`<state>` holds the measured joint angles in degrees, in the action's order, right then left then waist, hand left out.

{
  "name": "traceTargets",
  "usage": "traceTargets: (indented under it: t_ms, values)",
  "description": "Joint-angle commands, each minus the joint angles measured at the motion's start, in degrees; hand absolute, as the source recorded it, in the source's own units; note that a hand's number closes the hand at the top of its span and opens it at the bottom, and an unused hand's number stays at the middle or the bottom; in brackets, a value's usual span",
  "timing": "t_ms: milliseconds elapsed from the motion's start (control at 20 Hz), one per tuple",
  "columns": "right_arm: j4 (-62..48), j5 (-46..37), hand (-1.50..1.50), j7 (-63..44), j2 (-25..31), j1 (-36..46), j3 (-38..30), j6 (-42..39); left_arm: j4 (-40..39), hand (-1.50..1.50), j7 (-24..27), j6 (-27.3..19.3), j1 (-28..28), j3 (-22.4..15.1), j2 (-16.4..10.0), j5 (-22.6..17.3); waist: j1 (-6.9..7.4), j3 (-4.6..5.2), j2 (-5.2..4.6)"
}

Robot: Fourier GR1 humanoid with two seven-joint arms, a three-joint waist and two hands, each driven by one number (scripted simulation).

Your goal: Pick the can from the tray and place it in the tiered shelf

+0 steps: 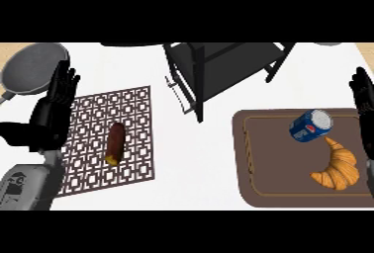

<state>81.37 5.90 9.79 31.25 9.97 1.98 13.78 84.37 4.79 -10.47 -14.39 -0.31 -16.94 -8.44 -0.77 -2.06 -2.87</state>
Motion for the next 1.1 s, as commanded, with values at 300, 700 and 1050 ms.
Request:
traceTargets:
  t_ms: [300,700,1050]
  values:
    - [-11.81,-4.27,1.5,5.35,21.33,2.65,-4.15,-16.73,-10.3,0.0,-11.94,3.75,8.72,-2.38,1.98,-3.74,2.58,2.4,-0.34]
    - [-36.41,7.75,-1.5,18.71,21.12,11.31,-6.48,-45.94,-10.81,0.0,-17.94,5.66,8.42,-3.97,2.02,-4.62,4.66,1.61,1.5]
    - [-40.37,1.13,-1.5,26.73,27.9,15.97,-0.87,-61.98,-9.55,0.0,-18.95,7.57,9.7,-2.95,0.96,-6.06,3.81,1.84,2.15]
